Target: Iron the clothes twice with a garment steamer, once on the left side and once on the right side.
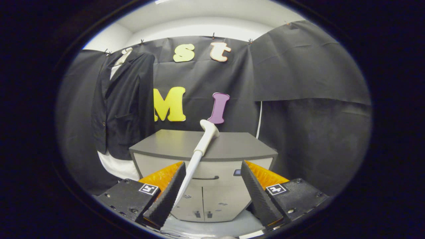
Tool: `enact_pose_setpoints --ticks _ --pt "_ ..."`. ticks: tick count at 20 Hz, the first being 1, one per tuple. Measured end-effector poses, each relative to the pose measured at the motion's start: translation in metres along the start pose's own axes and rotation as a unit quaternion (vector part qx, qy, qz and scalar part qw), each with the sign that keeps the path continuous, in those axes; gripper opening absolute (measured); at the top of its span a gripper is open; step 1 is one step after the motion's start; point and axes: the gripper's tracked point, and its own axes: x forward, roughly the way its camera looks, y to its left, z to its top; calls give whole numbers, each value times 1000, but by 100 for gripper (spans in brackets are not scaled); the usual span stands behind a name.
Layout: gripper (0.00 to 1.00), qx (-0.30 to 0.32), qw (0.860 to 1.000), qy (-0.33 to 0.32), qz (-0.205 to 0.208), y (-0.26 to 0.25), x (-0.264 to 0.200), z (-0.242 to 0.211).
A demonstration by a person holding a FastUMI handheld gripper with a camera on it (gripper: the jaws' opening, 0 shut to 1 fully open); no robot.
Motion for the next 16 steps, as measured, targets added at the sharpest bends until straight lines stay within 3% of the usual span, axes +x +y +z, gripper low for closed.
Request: enact_pose_setpoints --ticks 7,16 --pt "100 11 1000 1 29 -20 99 50" --pt "100 48 992 83 75 2 206 46"
